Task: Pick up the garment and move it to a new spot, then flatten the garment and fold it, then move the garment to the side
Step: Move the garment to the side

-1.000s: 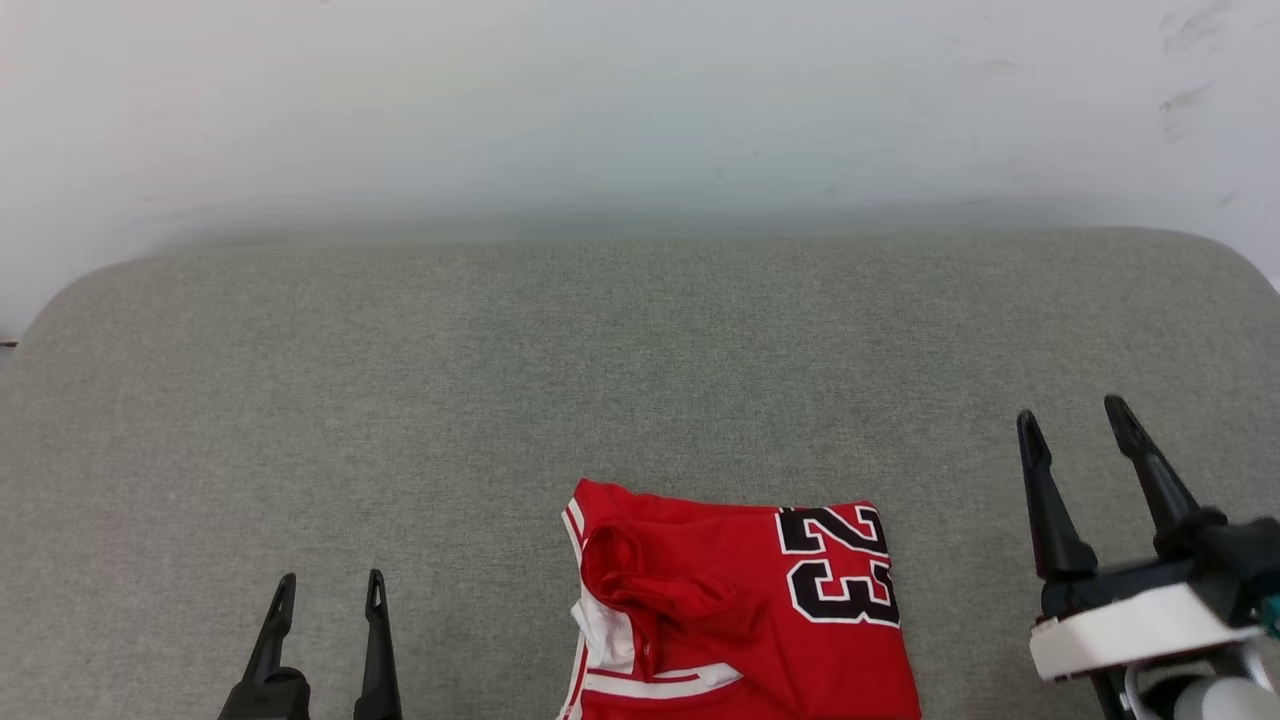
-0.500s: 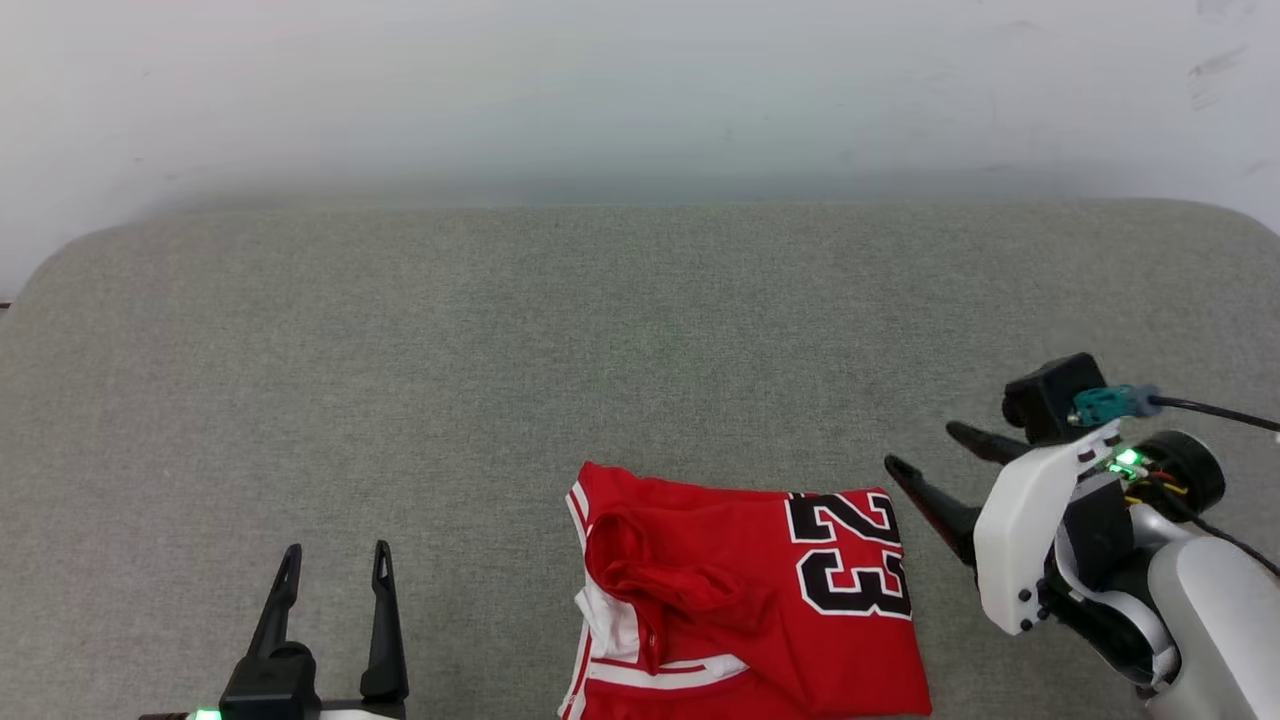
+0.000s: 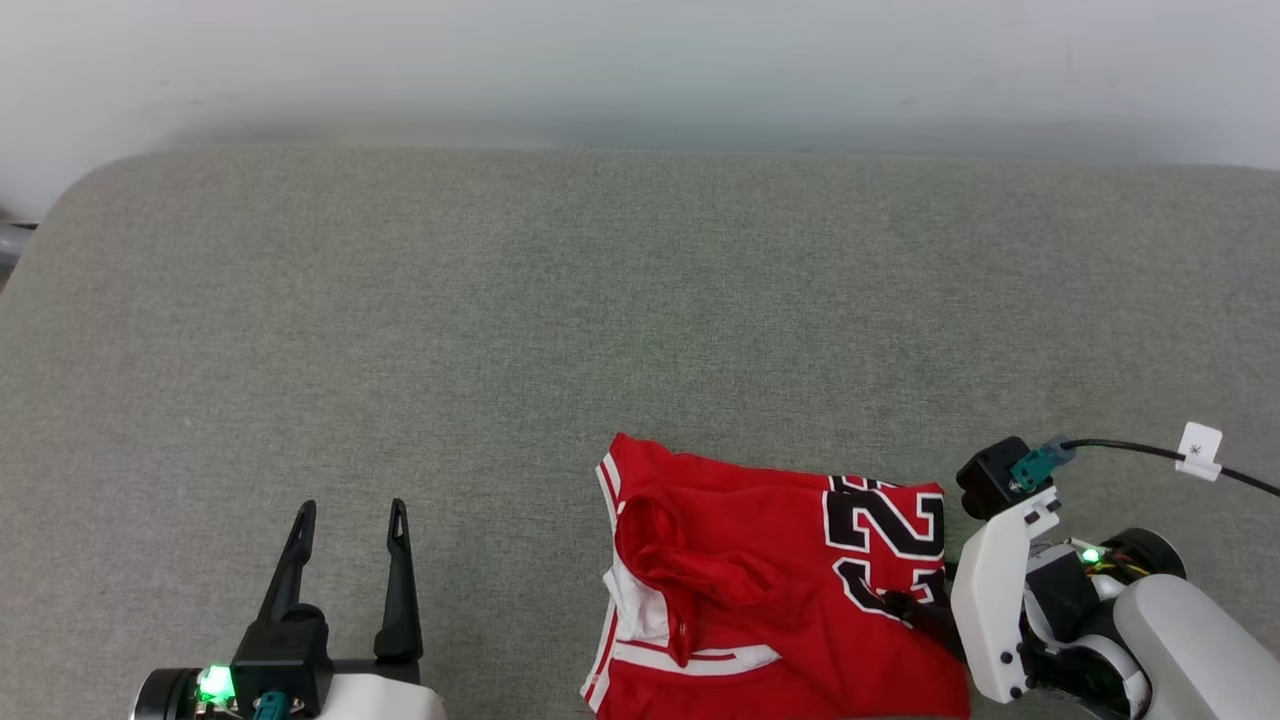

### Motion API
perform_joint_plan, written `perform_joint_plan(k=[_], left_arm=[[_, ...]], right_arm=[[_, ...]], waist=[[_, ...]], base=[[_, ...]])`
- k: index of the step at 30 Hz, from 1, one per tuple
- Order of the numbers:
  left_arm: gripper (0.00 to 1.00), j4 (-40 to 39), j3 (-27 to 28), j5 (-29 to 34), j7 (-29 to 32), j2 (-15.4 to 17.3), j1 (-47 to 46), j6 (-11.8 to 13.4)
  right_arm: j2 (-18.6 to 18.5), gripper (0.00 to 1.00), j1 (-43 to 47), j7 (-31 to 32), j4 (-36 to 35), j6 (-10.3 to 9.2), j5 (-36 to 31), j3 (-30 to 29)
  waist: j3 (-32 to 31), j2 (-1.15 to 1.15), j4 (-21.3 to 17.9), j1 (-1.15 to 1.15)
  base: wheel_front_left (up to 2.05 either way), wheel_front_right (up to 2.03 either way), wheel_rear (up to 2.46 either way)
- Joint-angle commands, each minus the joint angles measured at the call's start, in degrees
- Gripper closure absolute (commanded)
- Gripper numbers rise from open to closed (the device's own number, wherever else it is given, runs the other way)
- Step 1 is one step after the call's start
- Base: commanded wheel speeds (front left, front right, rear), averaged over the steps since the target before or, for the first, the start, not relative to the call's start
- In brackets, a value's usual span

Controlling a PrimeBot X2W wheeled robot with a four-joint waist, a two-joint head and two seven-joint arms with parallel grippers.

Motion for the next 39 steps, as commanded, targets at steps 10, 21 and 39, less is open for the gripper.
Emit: perform_joint_plan(k=[10,21,39], left_arm=[[0.00,0.50,-0.23,-0.33,-0.26,-0.31,-2.21,0.02],[0.00,0.76,0.53,-0.47,-0.26,-0.27,-0.87,-0.15],[0.00,-1.11,1.65,0.16,-0.25,0.02,-2.51,0.65]], right_arm=[[2.65,0.00,0.89,-4.31,9.06,0.05,2.21,9.46],[-1.62,1.00,-6.16,-14.64,6.11,-0.08,2.07,9.96],[-13.25,1.00,-12.36,-19.22,1.83,-0.07,-4.80,4.75]], waist=[[2.48,0.00,1.76,0.00],[0.97,0.00,-1.34,0.00],[4.01,0.00,-14.12,0.00]], base=[[0.00,0.00,0.00],[0.00,0.00,0.00],[0.00,0.00,0.00]])
